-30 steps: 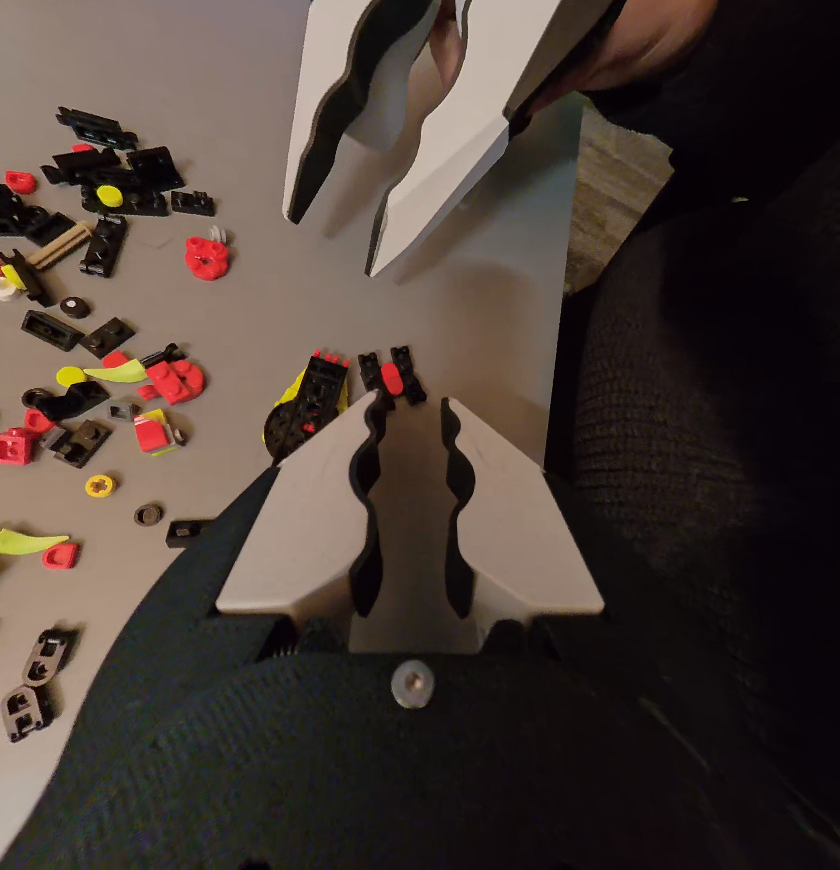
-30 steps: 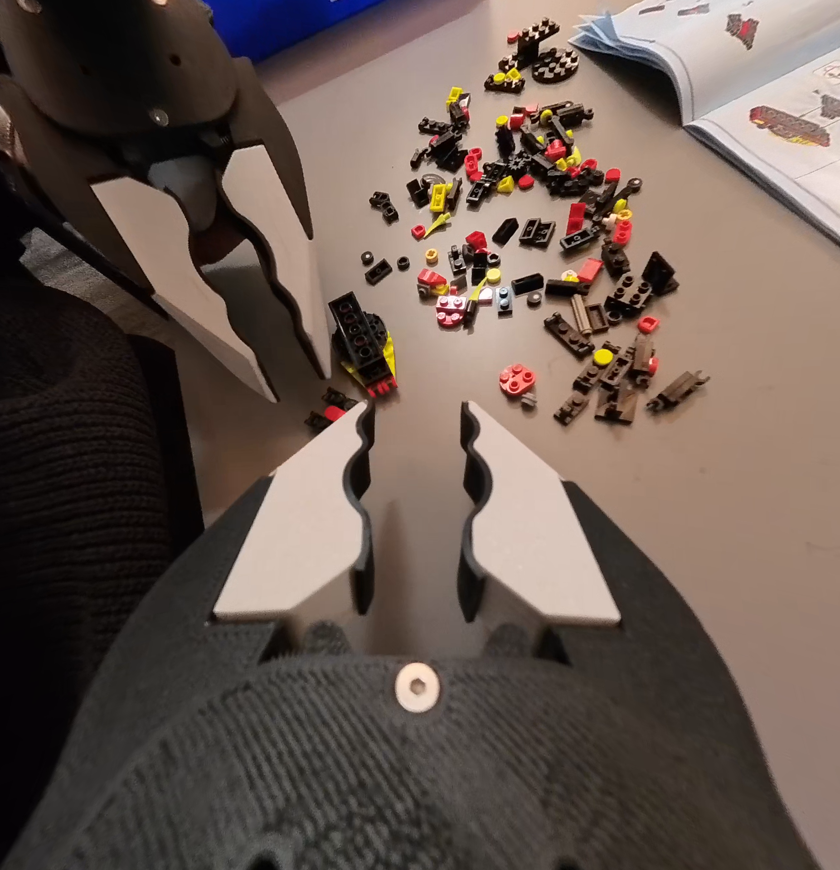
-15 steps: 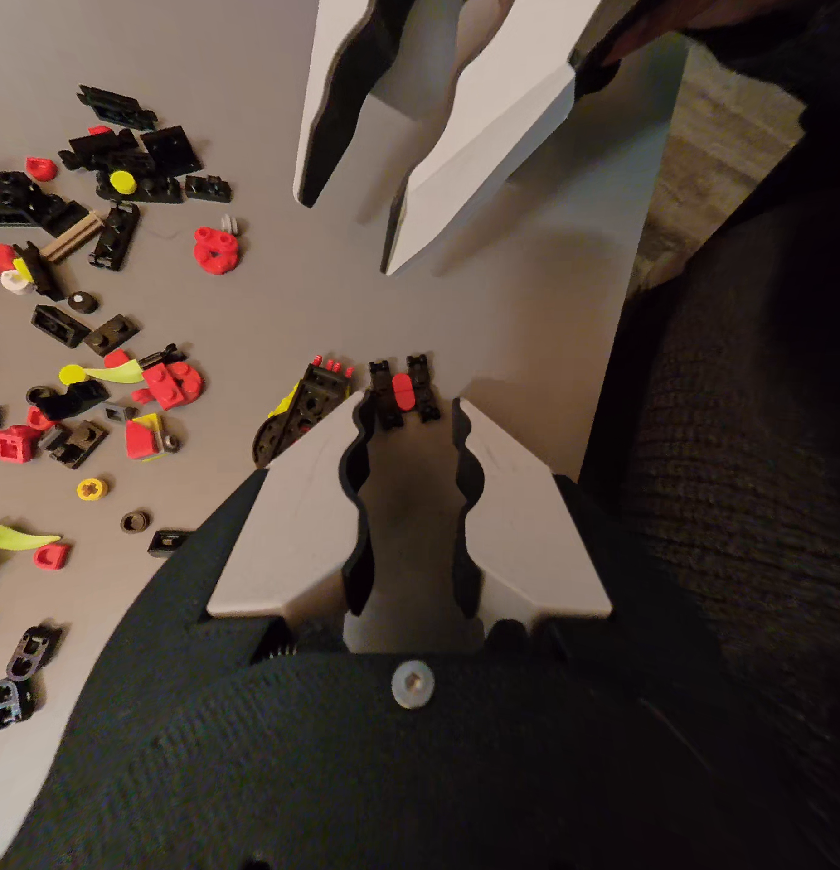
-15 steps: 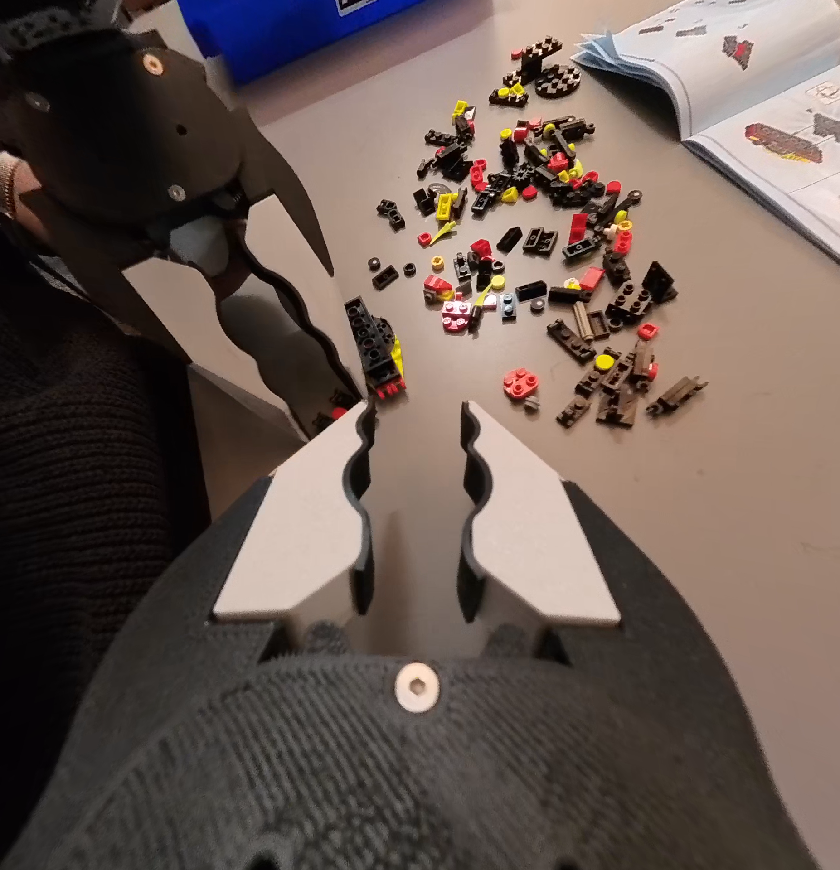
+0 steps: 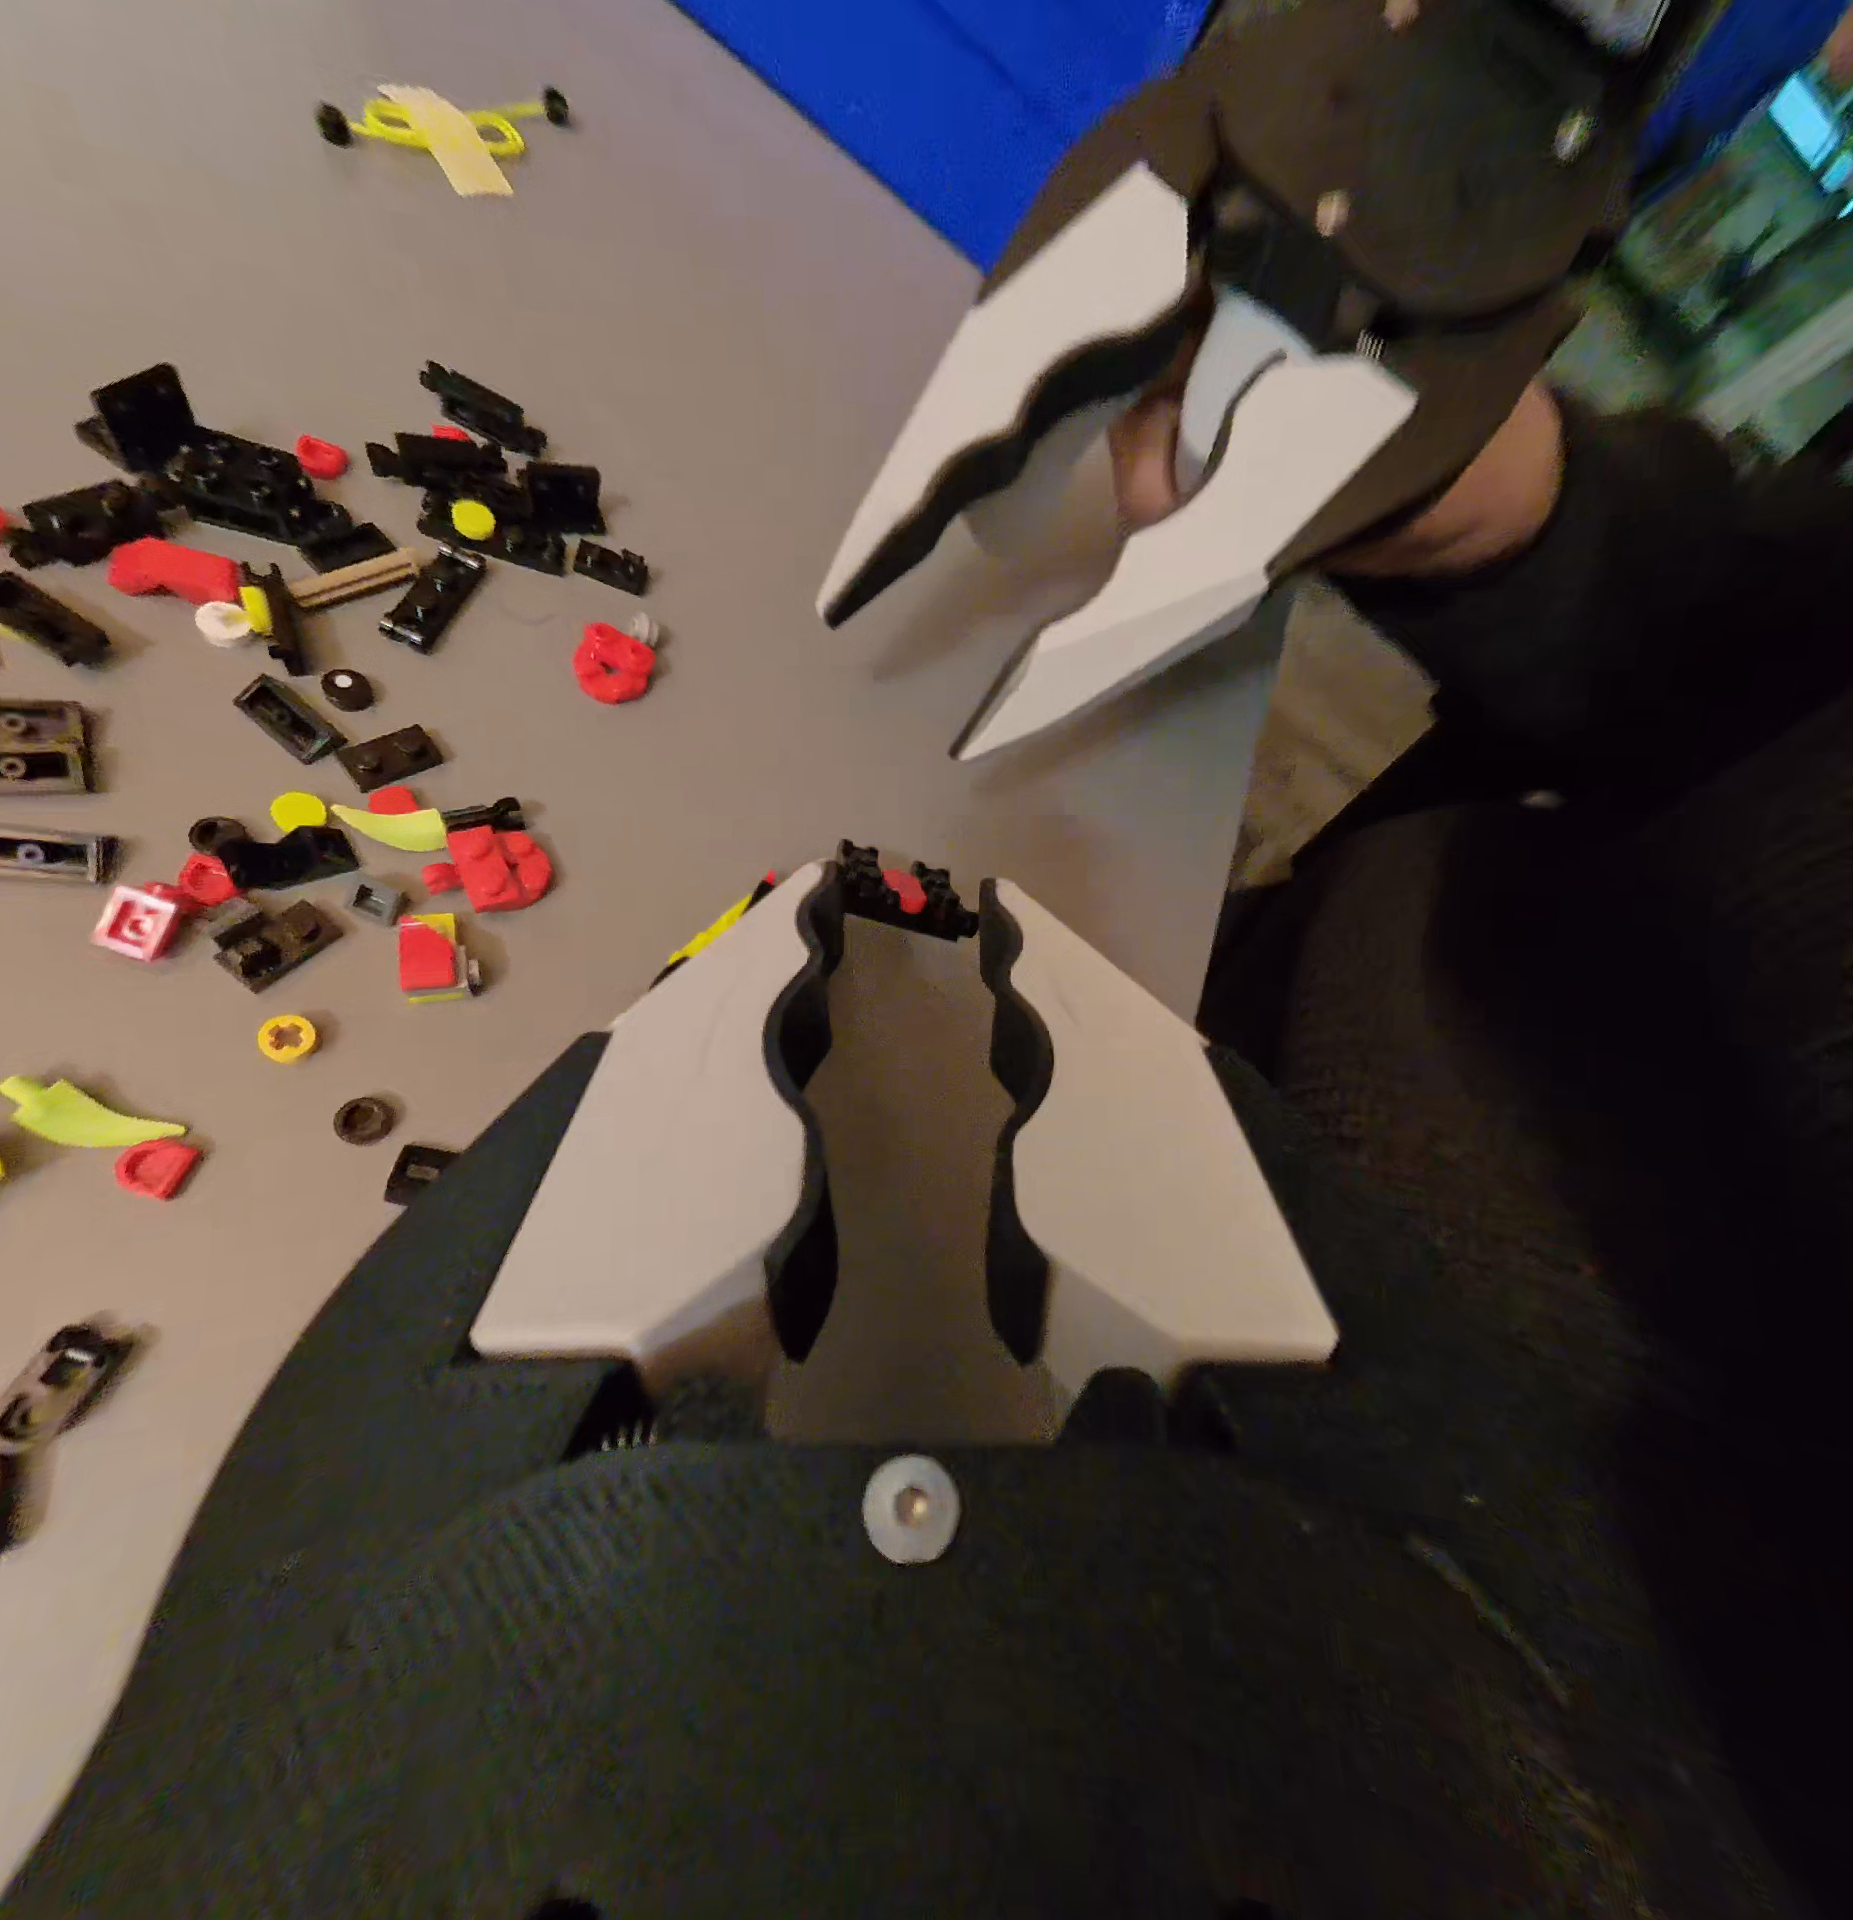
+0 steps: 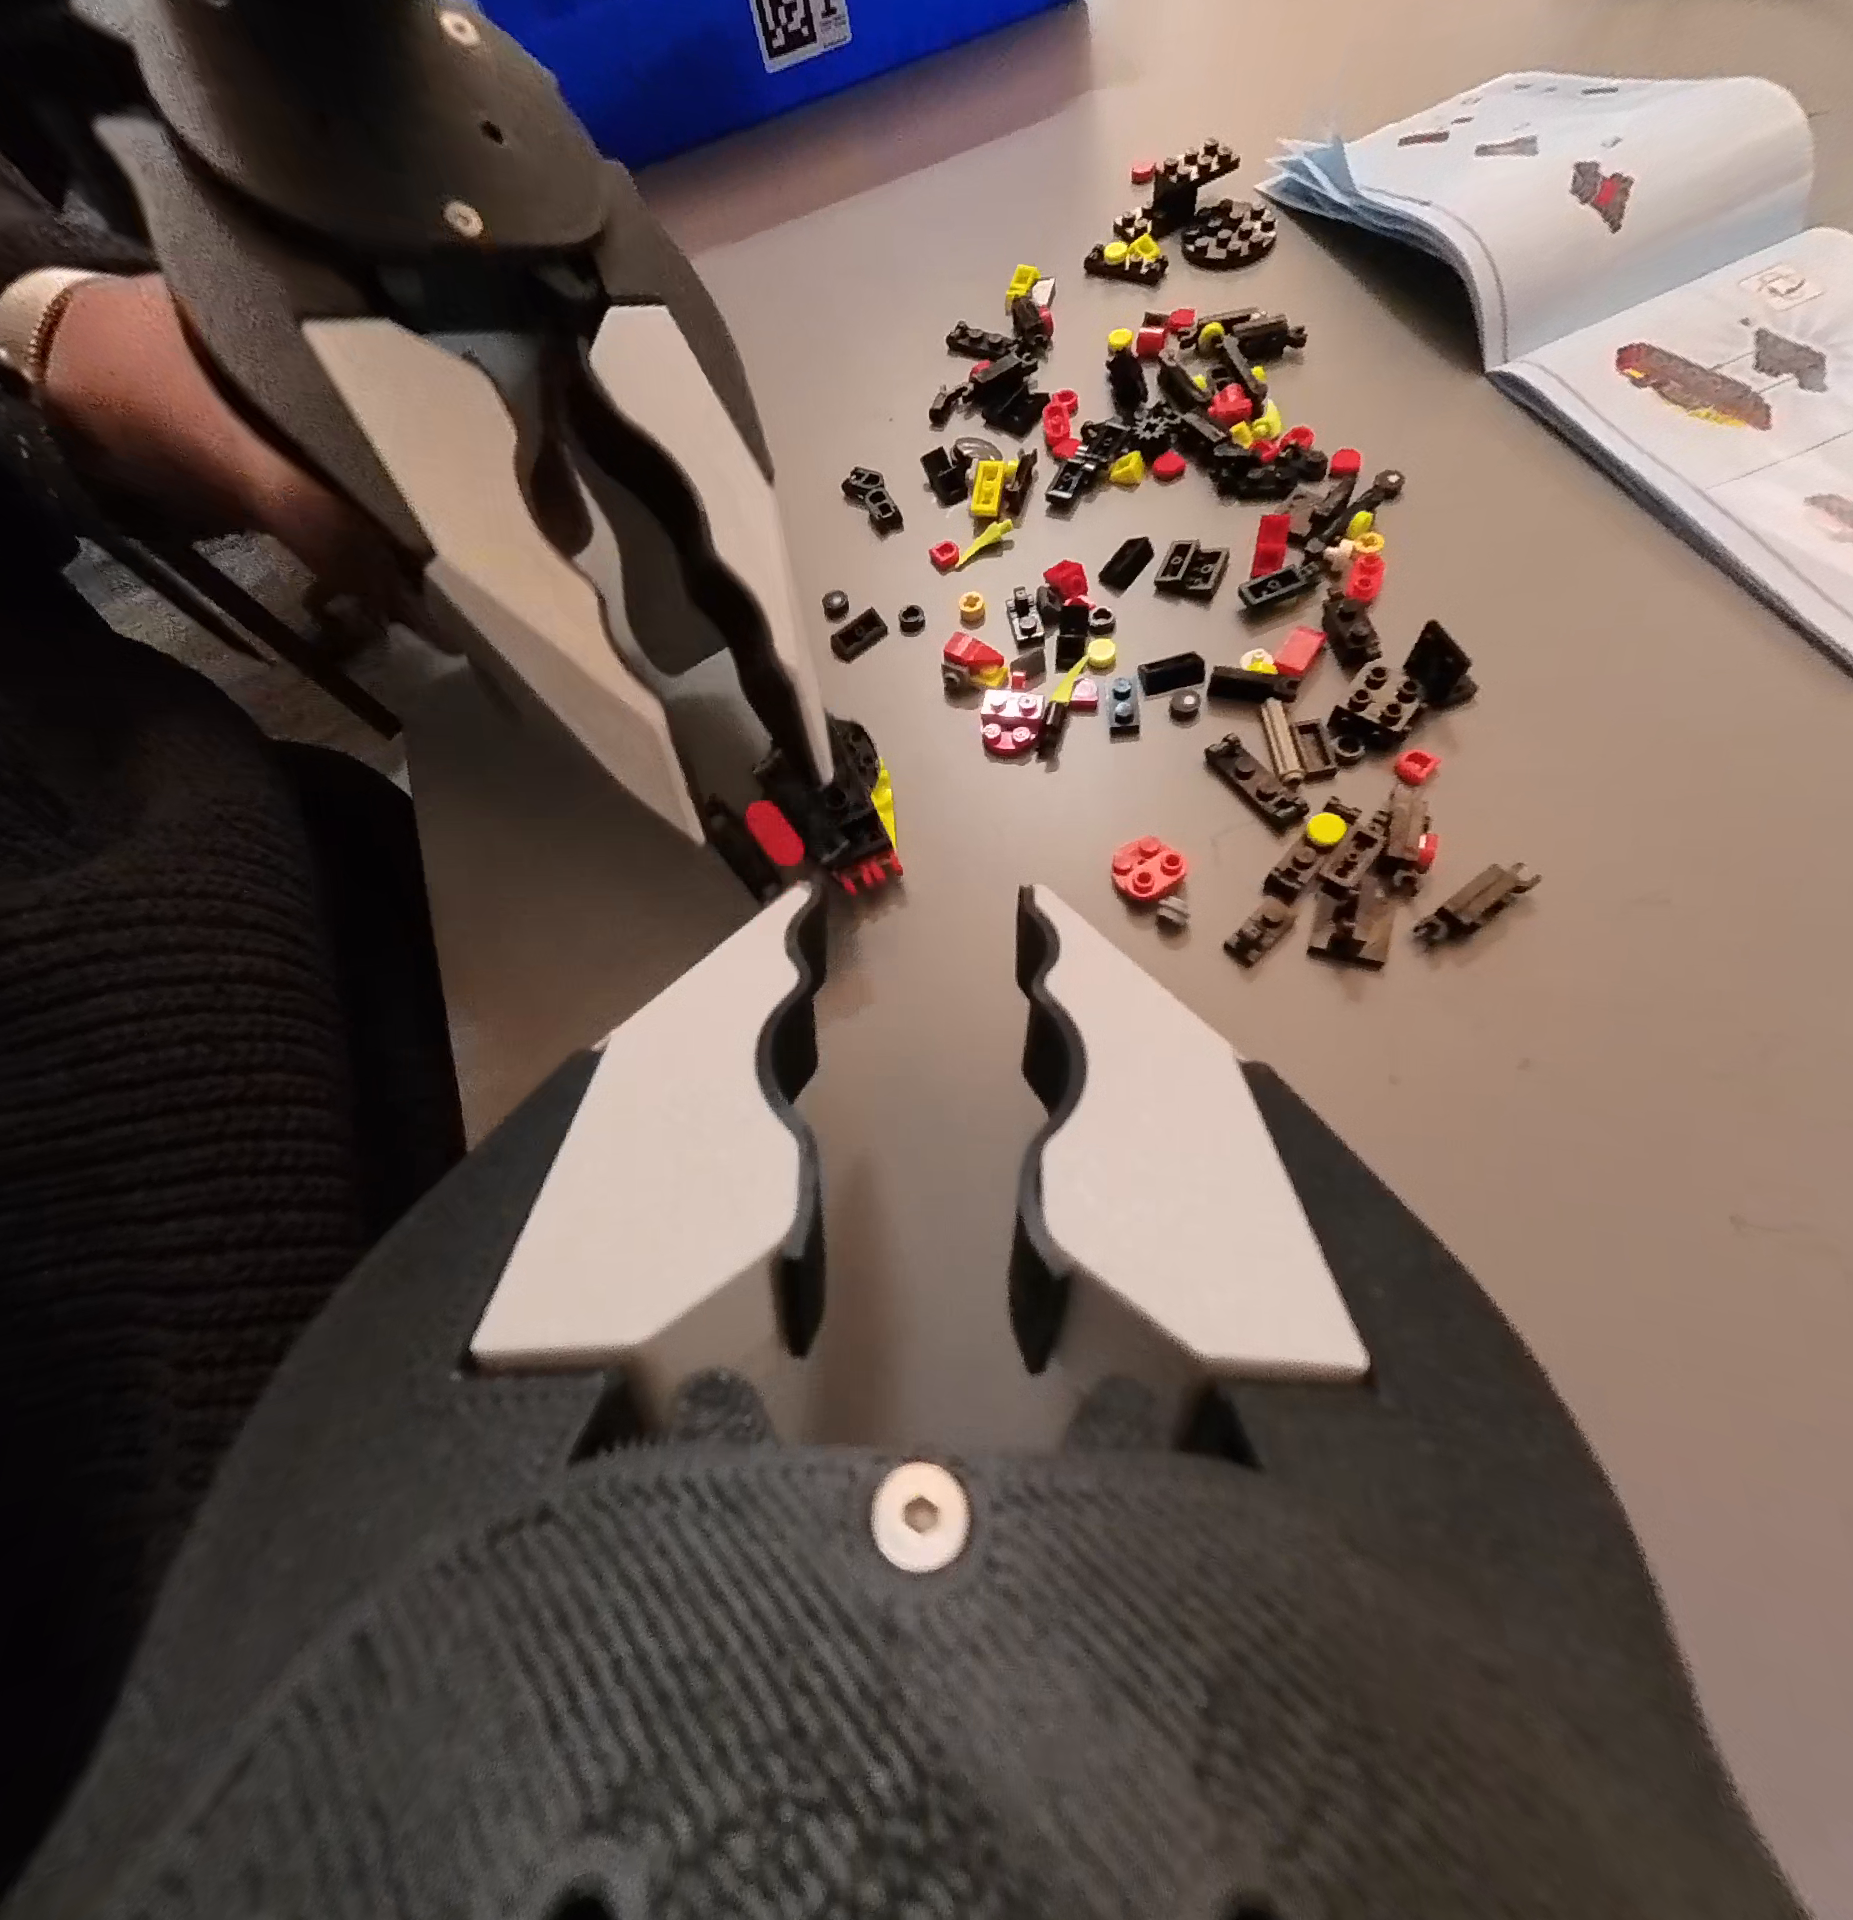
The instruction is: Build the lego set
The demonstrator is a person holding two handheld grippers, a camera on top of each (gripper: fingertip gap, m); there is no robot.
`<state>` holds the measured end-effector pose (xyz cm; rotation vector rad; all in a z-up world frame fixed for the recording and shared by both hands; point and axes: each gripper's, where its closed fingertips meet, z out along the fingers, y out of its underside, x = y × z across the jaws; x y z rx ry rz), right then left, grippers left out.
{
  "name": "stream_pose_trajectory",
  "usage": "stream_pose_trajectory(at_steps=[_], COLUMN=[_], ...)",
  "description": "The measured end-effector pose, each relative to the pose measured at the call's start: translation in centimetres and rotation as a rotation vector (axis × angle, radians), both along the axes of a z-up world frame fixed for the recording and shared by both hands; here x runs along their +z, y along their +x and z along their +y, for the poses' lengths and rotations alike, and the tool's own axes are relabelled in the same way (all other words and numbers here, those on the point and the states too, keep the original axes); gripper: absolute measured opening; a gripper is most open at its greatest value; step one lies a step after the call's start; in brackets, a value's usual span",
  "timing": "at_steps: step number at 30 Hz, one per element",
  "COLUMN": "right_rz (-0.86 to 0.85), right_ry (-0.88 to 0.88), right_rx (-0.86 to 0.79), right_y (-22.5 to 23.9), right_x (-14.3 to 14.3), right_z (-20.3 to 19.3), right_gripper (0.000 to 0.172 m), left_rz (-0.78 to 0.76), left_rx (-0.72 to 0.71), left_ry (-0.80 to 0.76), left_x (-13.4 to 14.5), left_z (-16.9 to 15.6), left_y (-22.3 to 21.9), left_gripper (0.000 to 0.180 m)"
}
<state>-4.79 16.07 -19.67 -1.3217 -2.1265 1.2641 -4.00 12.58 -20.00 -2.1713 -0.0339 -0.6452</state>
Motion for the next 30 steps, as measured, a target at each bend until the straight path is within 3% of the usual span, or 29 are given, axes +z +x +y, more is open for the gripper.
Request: stream_pose_trajectory(at_steps=[1,7,14,25,30], right_rz=[0.009,0.227,0.318,0.339,0.333], right_ry=[0.0,0.022,0.118,0.121,0.125], right_rx=[0.005,0.098,0.135,0.187,0.224], right_y=[0.0,0.3,0.4,0.9,1.3], right_x=[0.2,3.9,4.6,4.6,4.4], right_z=[-0.1,-2.1,-3.0,-4.2,-4.7], right_gripper=[0.035,0.034,0.039,0.033,0.021], left_rz=[-0.054,-0.453,-0.745,-0.792,-0.811], left_rx=[0.019,0.095,0.094,0.02,0.008], left_ry=[0.017,0.139,0.185,0.149,0.132], left_x=[0.5,4.0,5.7,5.7,5.5], left_z=[0.1,0.3,0.1,0.0,0.0], left_y=[-0.3,-1.7,-1.7,0.1,0.6], left_gripper=[0.023,0.023,0.023,0.023,0.023])
